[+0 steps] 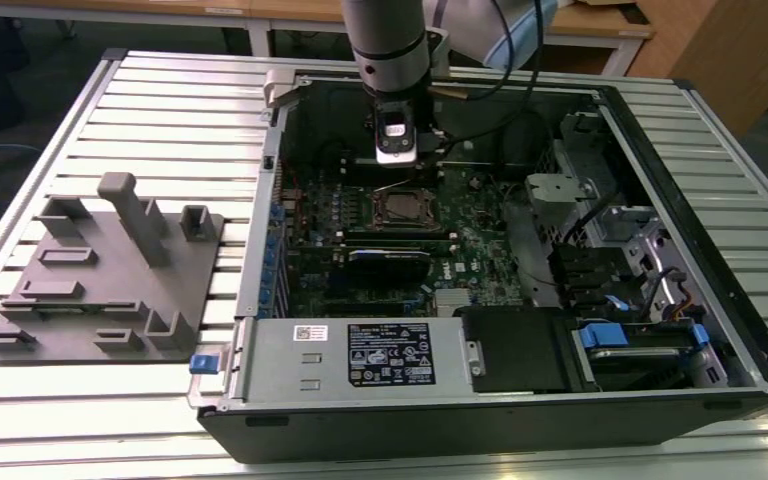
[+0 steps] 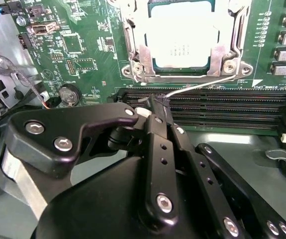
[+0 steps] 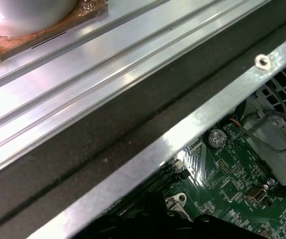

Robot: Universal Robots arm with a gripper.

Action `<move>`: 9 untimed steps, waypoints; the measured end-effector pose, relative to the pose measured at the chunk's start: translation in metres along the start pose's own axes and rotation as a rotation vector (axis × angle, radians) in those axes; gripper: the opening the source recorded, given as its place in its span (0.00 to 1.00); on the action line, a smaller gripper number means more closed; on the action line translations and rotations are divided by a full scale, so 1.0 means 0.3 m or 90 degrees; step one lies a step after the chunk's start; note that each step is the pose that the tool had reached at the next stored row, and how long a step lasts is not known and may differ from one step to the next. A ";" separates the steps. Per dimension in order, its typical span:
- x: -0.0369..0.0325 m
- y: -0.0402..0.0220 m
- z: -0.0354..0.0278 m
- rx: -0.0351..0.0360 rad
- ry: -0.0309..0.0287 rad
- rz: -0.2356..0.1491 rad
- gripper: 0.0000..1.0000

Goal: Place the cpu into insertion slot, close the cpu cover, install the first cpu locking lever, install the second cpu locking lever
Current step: 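Install the first cpu locking lever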

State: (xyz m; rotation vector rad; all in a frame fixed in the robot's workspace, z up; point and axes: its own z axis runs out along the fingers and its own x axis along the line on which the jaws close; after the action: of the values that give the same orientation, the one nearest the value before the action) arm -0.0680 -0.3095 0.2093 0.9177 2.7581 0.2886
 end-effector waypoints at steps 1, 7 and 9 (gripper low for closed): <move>0.000 0.000 0.001 0.0000 0.0000 0.000 0.11; 0.001 -0.003 0.010 0.0003 -0.0002 0.000 0.11; 0.002 -0.004 0.015 0.0008 -0.0006 0.000 0.11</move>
State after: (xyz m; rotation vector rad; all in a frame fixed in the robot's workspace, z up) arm -0.0679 -0.3096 0.2046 0.9171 2.7580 0.2862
